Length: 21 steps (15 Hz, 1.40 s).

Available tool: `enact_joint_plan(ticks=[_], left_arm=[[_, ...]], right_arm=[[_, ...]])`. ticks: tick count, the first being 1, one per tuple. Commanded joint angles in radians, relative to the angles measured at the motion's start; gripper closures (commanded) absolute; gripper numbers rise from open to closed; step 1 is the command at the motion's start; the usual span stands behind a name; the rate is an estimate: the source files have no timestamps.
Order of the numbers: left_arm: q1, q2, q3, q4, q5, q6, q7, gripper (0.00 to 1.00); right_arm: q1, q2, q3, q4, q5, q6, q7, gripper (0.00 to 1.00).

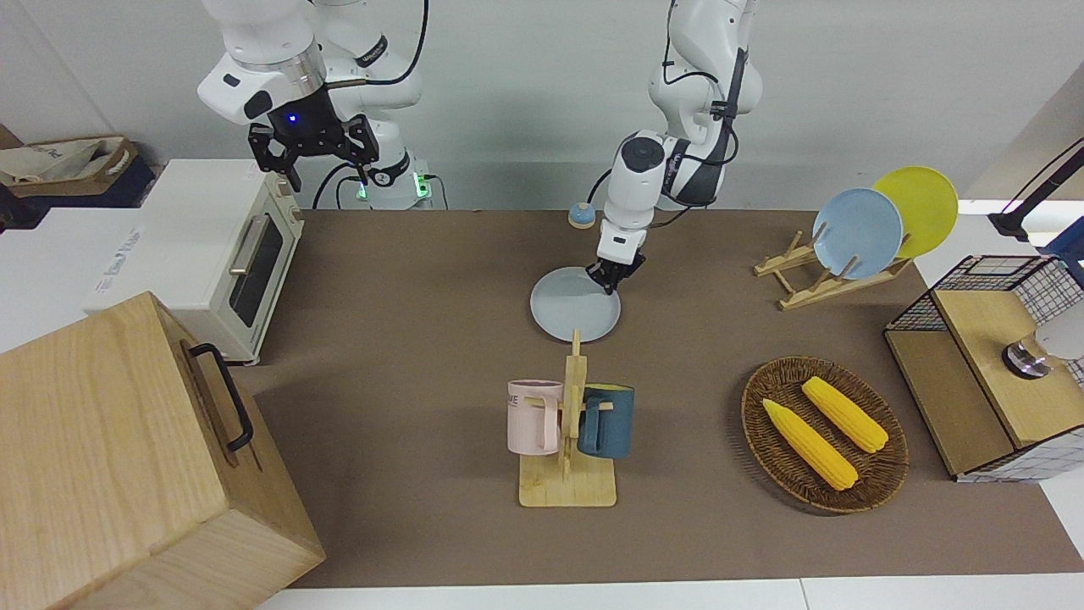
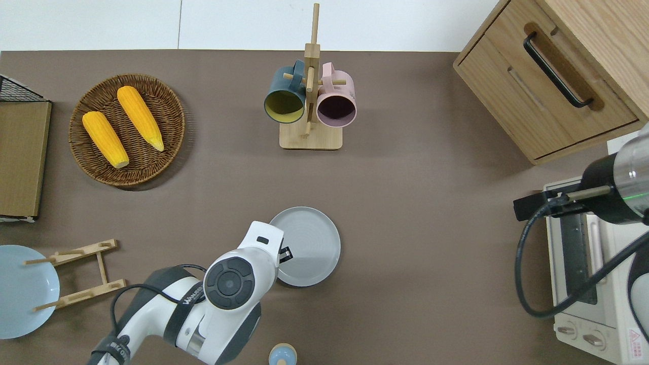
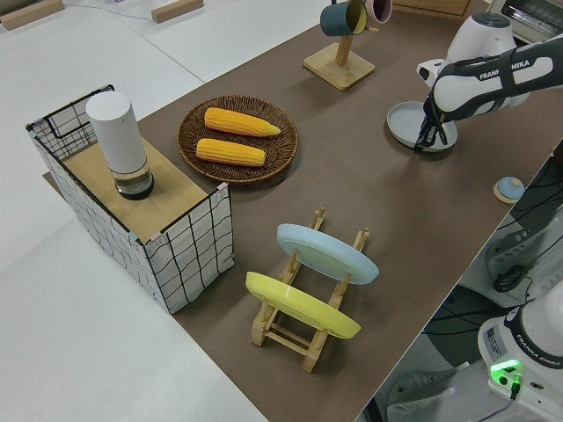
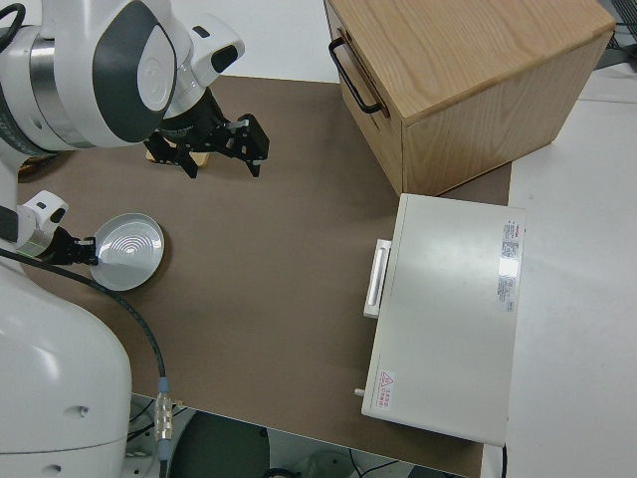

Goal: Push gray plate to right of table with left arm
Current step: 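Push the gray plate with the left gripper toward the right arm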

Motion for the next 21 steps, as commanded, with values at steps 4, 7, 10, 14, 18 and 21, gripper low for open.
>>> enact_joint_plan(ticks=[4,7,10,14,18,21], left_arm=[[-0.135,0.182,0.003,0.216,0.141,-0.121,-0.284,1.00],[-0.187,0.221,0.003,0.268,0.202,-0.121,-0.416,1.00],[-0.225,0.229,0.001,0.296,0.204,-0.134,-0.461,1.00],[-0.235,0.227,0.001,0.304,0.206,-0.144,-0.469,0.41],[-0.228,0.218,0.004,0.308,0.219,-0.177,-0.451,0.00],[-0.228,0.215,0.004,0.322,0.216,-0.189,-0.457,0.00]], right_arm=[[-0.020,-0.003,0.017,0.009,0.006,-0.016,0.013,0.017],[-0.020,-0.003,0.017,0.009,0.004,-0.016,0.013,0.017],[-0.020,-0.003,0.015,0.009,0.006,-0.016,0.013,0.017],[-0.021,-0.003,0.017,0.009,0.004,-0.016,0.013,0.017],[-0.020,-0.003,0.017,0.009,0.006,-0.016,0.013,0.017],[-0.020,-0.003,0.017,0.009,0.004,-0.016,0.013,0.017]])
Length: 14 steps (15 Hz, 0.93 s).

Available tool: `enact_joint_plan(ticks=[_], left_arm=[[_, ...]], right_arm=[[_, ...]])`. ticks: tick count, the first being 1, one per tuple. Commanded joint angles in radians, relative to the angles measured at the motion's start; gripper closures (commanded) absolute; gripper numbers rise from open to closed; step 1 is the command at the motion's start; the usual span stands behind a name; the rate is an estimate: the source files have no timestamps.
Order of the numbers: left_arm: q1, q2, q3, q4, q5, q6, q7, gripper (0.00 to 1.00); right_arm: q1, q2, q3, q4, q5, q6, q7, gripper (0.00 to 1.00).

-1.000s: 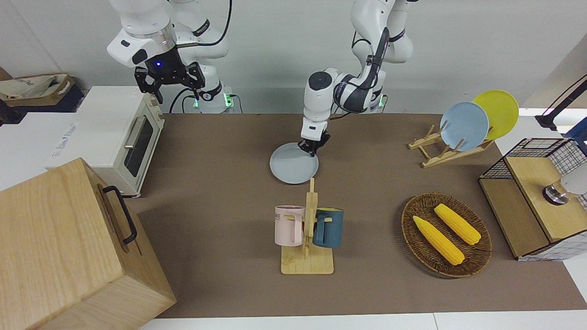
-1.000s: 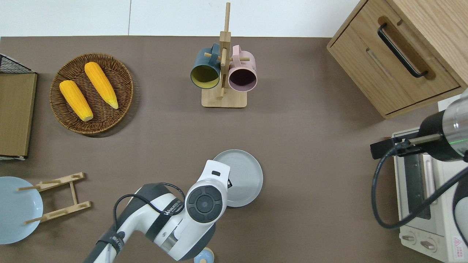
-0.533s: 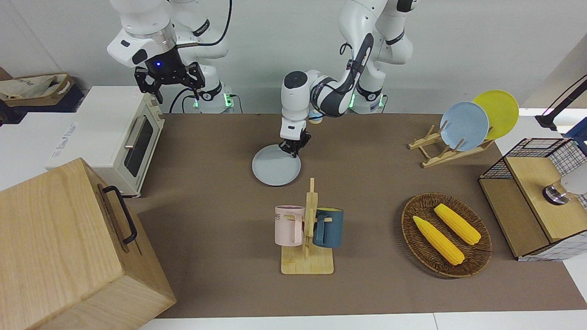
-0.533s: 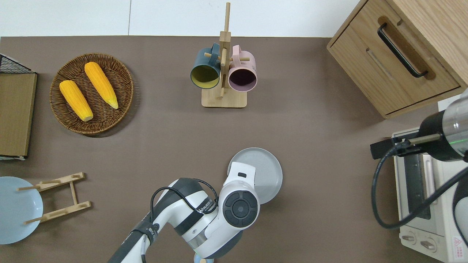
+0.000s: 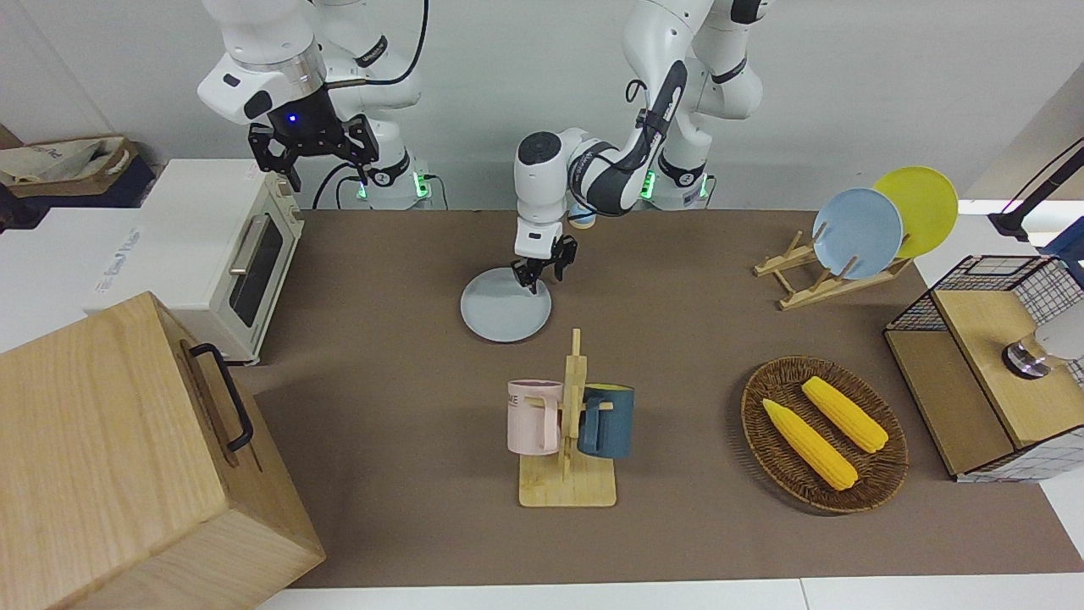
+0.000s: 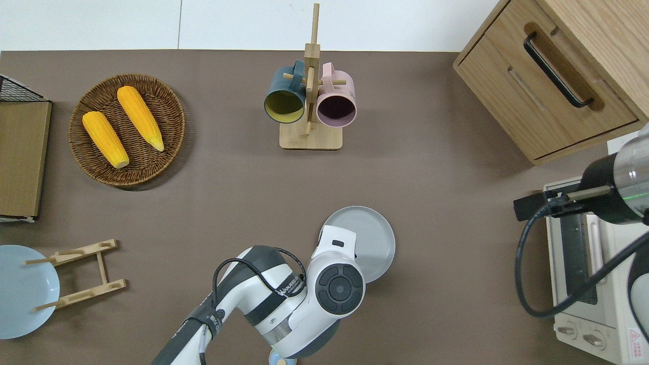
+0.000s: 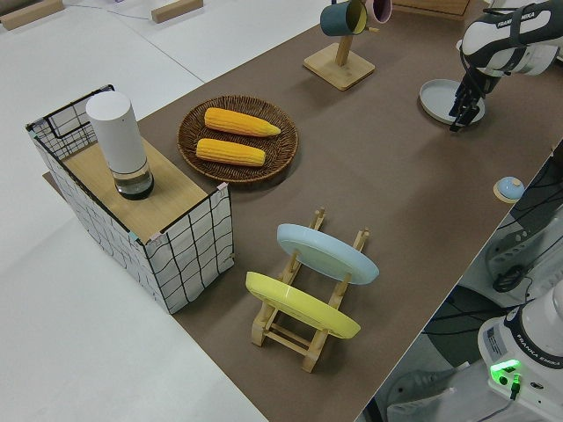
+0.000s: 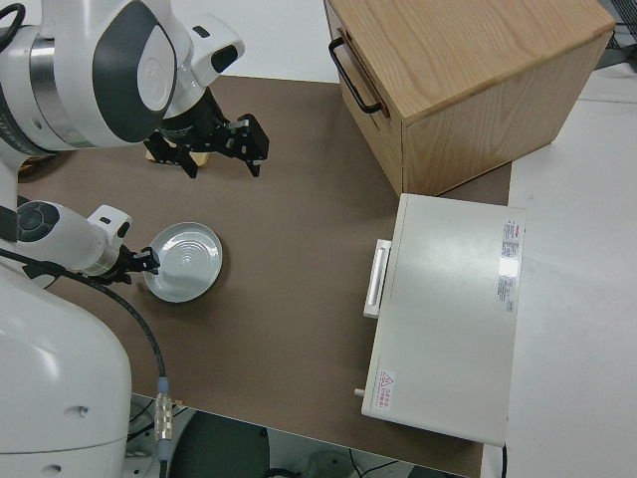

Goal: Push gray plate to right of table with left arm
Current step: 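Push the gray plate with the left gripper toward the right arm, then lift the left gripper off the gray plate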

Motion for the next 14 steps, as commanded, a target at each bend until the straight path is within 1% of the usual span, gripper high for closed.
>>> enact_joint_plan(ticks=[1,3,5,7,10,12,14], left_arm=[[-0.005,0.004,0.006,0.043,0.024,-0.061,-0.005,0.00],[-0.001,-0.001,0.013,0.065,0.024,-0.110,0.001,0.00],[0.012,-0.027,0.019,0.082,0.014,-0.161,0.056,0.00],[0.082,-0.064,0.011,0.086,-0.015,-0.210,0.169,0.00],[0.148,-0.128,0.019,0.120,-0.064,-0.323,0.349,0.00],[0.214,-0.133,0.019,0.186,-0.072,-0.429,0.453,0.00],[0.269,-0.130,0.023,0.252,-0.101,-0.504,0.563,0.00]], right_arm=[[-0.020,-0.003,0.017,0.009,0.004,-0.016,0.013,0.017],[-0.020,-0.003,0.017,0.009,0.006,-0.016,0.013,0.017],[-0.020,-0.003,0.017,0.009,0.006,-0.016,0.013,0.017],[-0.020,-0.003,0.015,0.009,0.006,-0.016,0.013,0.017],[-0.020,-0.003,0.017,0.009,0.006,-0.016,0.013,0.017],[-0.020,-0.003,0.015,0.009,0.006,-0.016,0.013,0.017],[-0.020,-0.003,0.015,0.009,0.004,-0.016,0.013,0.017]])
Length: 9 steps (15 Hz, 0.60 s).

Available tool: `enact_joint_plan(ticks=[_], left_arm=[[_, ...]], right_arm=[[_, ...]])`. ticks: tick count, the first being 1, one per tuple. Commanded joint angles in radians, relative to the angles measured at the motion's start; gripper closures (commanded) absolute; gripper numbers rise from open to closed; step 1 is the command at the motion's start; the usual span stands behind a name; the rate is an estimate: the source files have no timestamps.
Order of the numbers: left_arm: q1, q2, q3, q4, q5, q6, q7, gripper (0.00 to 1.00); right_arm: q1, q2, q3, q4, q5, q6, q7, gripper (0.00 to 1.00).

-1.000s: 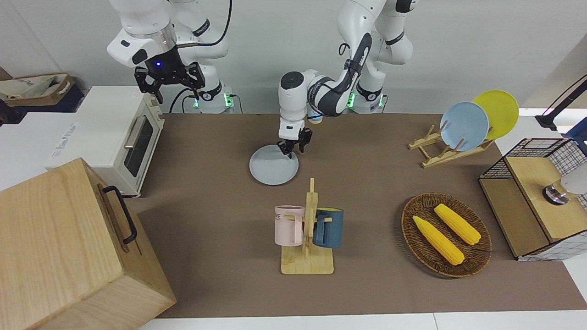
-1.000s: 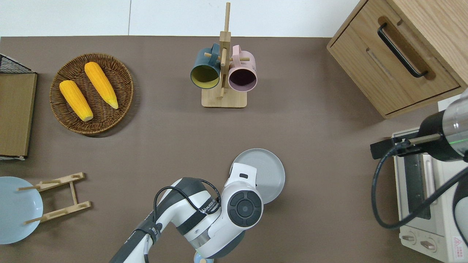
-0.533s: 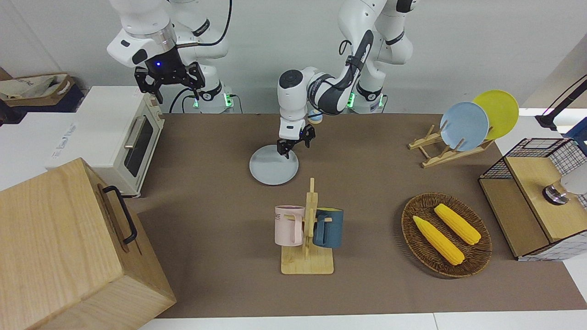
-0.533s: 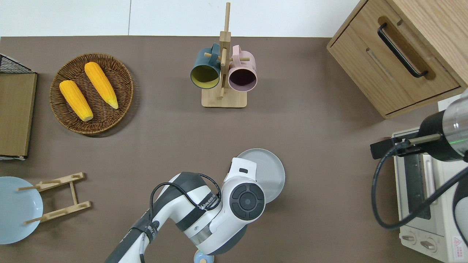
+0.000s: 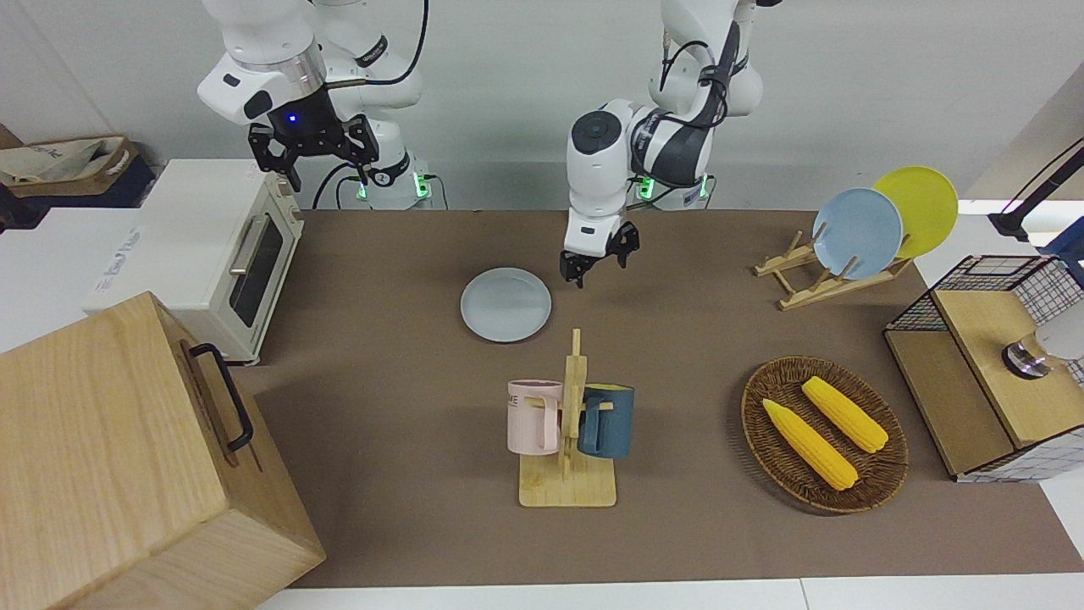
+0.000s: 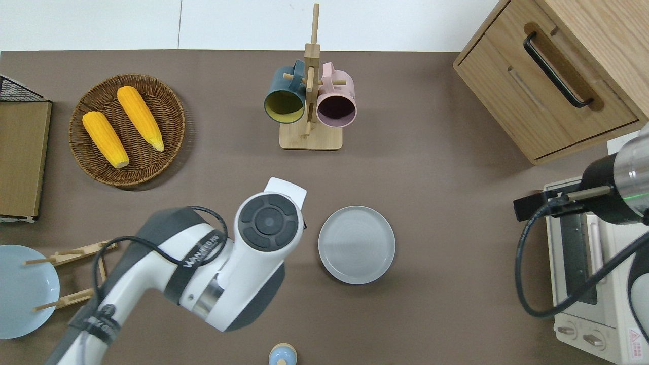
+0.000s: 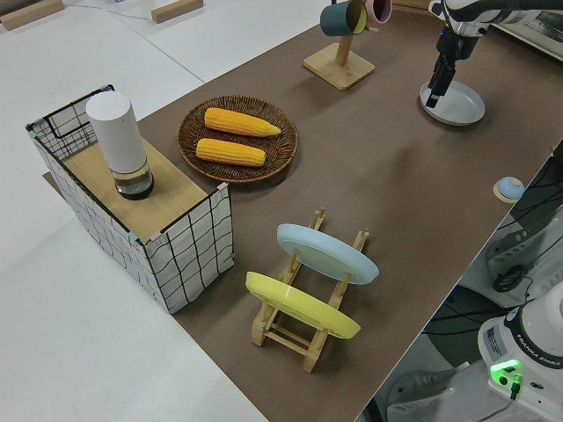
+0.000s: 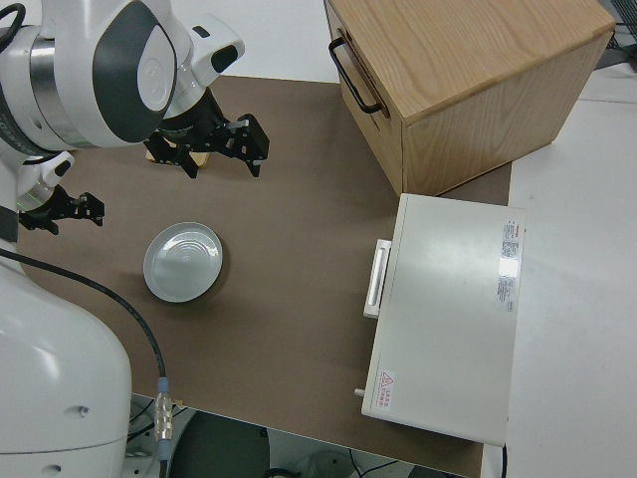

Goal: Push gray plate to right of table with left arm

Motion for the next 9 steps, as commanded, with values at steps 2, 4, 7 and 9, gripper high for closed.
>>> enact_joint_plan(ticks=[2,4,7,9], left_arm=[[0.135,-0.008,0.003,0.118,-0.045,-0.154,0.229,0.00],[0.192,-0.008,0.005,0.164,-0.036,-0.198,0.308,0.00],[0.302,-0.008,0.003,0.251,-0.045,-0.296,0.526,0.00],[0.333,-0.008,0.003,0.296,-0.044,-0.338,0.574,0.00]], right_arm=[[-0.020,-0.003,0.017,0.009,0.006,-0.016,0.013,0.017],[-0.020,-0.003,0.017,0.009,0.006,-0.016,0.013,0.017],[-0.020,-0.003,0.017,0.009,0.006,-0.016,0.013,0.017],[-0.020,-0.003,0.015,0.009,0.004,-0.016,0.013,0.017]])
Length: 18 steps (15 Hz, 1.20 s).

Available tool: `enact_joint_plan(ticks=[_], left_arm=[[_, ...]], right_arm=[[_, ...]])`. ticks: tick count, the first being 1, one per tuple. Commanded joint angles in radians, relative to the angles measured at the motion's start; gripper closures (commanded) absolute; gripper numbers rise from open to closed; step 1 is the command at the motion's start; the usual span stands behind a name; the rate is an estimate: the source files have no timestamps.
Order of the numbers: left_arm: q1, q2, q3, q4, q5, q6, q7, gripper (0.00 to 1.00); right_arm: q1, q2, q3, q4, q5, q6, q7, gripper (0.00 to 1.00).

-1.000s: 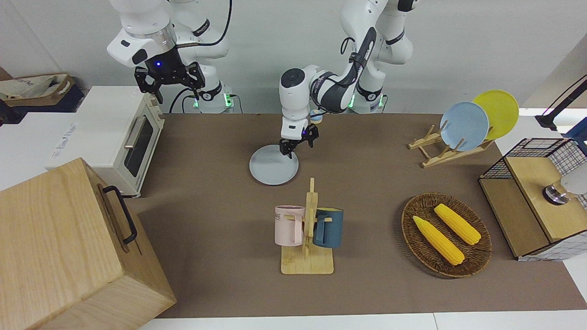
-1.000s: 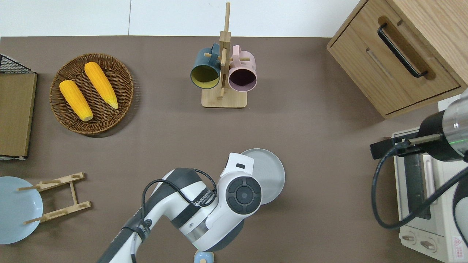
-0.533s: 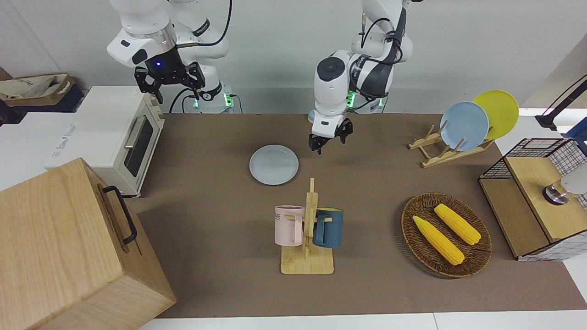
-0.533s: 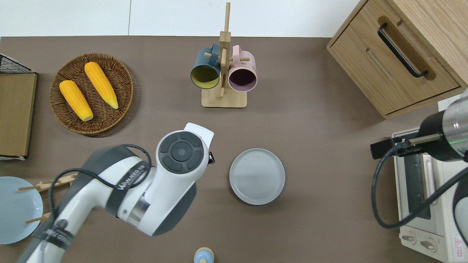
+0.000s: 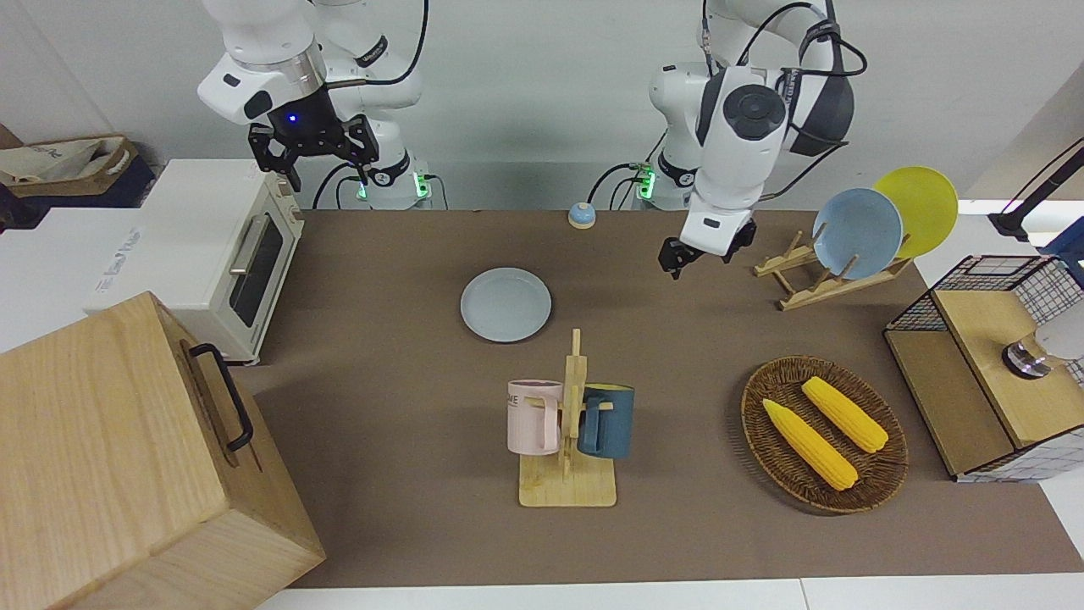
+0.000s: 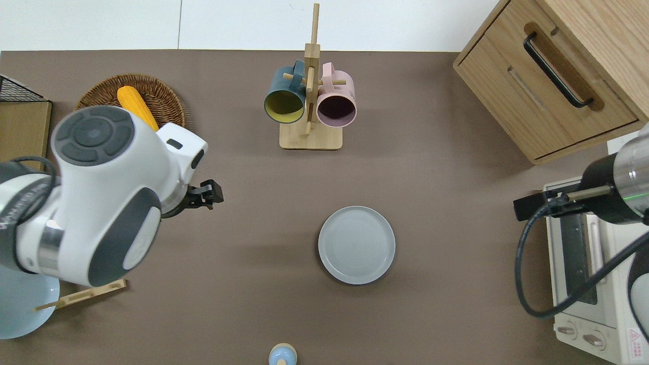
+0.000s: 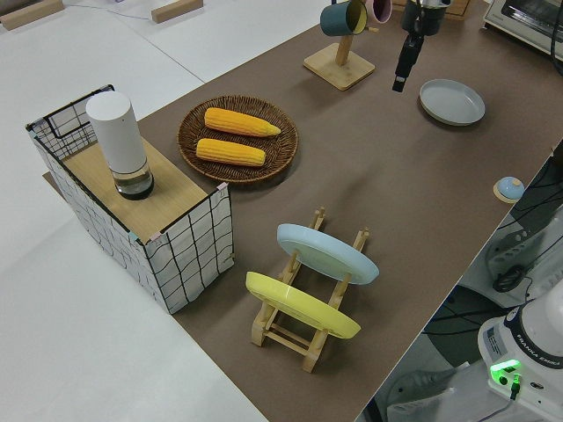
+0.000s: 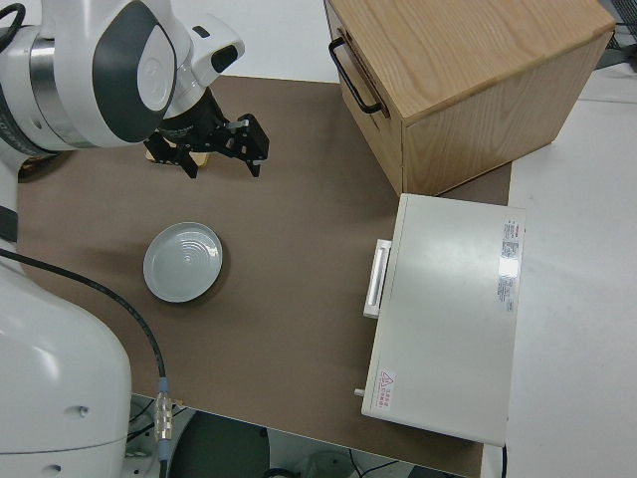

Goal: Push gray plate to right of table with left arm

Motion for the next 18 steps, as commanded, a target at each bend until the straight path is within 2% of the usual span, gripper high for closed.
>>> enact_joint_plan(ticks=[1,4,10,18], left_arm=[[0.063,0.007,-0.008,0.102,-0.015,-0.105,0.111,0.00],[0.080,0.005,-0.008,0.125,-0.020,-0.111,0.158,0.00],[0.098,0.008,-0.008,0.206,-0.043,-0.147,0.165,0.00],[0.146,0.008,-0.015,0.269,-0.043,-0.215,0.359,0.00]], right_arm=[[-0.020,-0.003,0.015,0.009,0.006,-0.016,0.013,0.017],[-0.020,-0.003,0.015,0.009,0.006,-0.016,0.013,0.017],[-0.020,-0.003,0.017,0.009,0.006,-0.016,0.013,0.017],[-0.020,-0.003,0.015,0.009,0.006,-0.016,0.013,0.017]])
